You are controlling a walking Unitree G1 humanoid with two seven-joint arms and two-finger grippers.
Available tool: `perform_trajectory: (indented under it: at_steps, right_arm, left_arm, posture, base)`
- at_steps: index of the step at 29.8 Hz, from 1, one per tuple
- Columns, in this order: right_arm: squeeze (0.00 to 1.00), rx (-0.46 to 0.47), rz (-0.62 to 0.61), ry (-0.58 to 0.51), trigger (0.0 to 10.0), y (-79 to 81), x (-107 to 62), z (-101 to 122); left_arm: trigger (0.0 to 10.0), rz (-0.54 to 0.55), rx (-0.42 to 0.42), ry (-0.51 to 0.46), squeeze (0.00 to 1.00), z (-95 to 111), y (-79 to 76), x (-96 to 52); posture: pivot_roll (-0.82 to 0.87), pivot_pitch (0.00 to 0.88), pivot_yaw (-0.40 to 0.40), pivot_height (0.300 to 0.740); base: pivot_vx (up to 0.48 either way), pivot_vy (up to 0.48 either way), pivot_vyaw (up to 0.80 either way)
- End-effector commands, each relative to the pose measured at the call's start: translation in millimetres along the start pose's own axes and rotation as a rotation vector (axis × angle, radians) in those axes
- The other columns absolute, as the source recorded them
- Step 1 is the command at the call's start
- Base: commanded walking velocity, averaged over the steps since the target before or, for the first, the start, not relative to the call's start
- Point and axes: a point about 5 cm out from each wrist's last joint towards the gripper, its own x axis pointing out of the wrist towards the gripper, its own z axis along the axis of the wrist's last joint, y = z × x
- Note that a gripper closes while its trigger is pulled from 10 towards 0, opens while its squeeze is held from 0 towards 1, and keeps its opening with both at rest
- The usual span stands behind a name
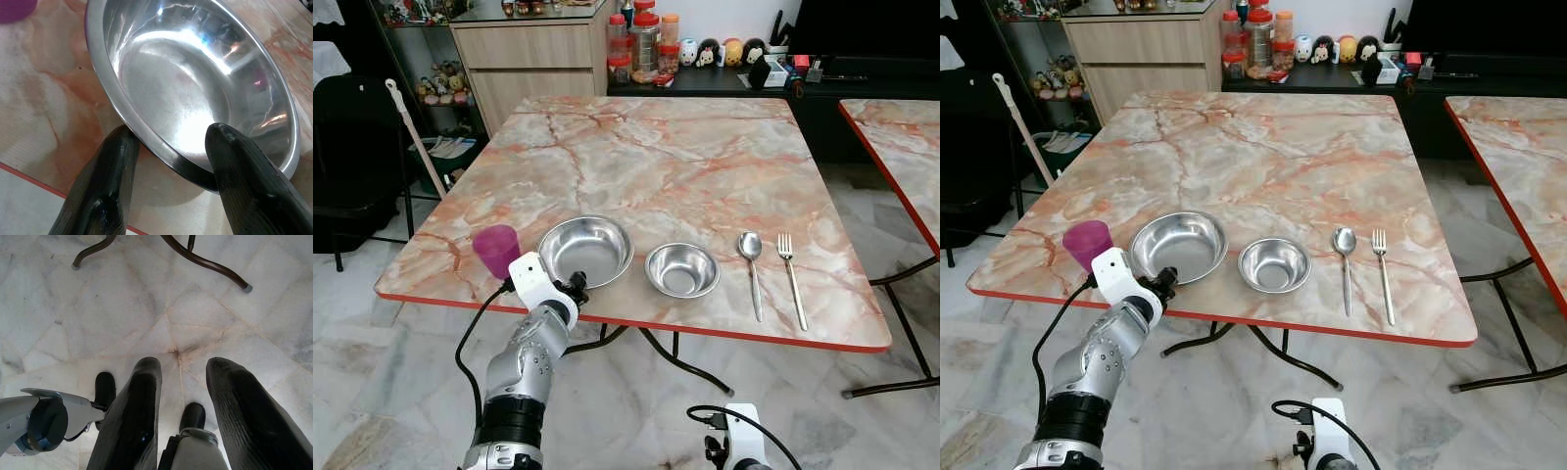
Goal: Setting the table
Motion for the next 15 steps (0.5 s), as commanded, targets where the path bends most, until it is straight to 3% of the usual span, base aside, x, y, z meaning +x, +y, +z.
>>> perform_trajectory:
  at_steps: [1, 4, 5, 15]
  right_arm:
    - [0.0, 0.007, 0.005, -0.012, 10.0, 2.1, 0.8, 3.1]
    - [0.0, 0.007, 0.005, -0.012, 10.0, 2.2, 0.7, 2.9]
    - [0.0, 0.008, 0.004, -0.011, 10.0, 2.1, 0.7, 2.7]
    - [0.0, 0.012, 0.002, -0.009, 10.0, 1.5, 0.5, 2.0]
  left_arm:
    - [10.0, -0.001, -0.008, 0.0, 0.0, 4.7, -5.9, 0.7]
    - [10.0, -0.003, -0.011, -0.002, 0.0, 5.5, -8.3, 0.9]
    - [0.0, -0.01, -0.017, -0.008, 0.0, 6.3, -10.4, 1.2]
    - [0.0, -0.015, -0.032, -0.026, 0.0, 9.8, -15.4, 1.1]
  posture:
    - [0.1, 0.0, 0.063, 0.74]
    - [0.1, 0.0, 0.063, 0.74]
    - [0.1, 0.0, 0.065, 0.74]
    - [0.1, 0.0, 0.061, 0.74]
  base:
    - [0.0, 0.0, 0.0]
    - [0.0, 0.0, 0.0]
    - [0.0, 0.0, 0.0]
    - [0.0, 0.0, 0.0]
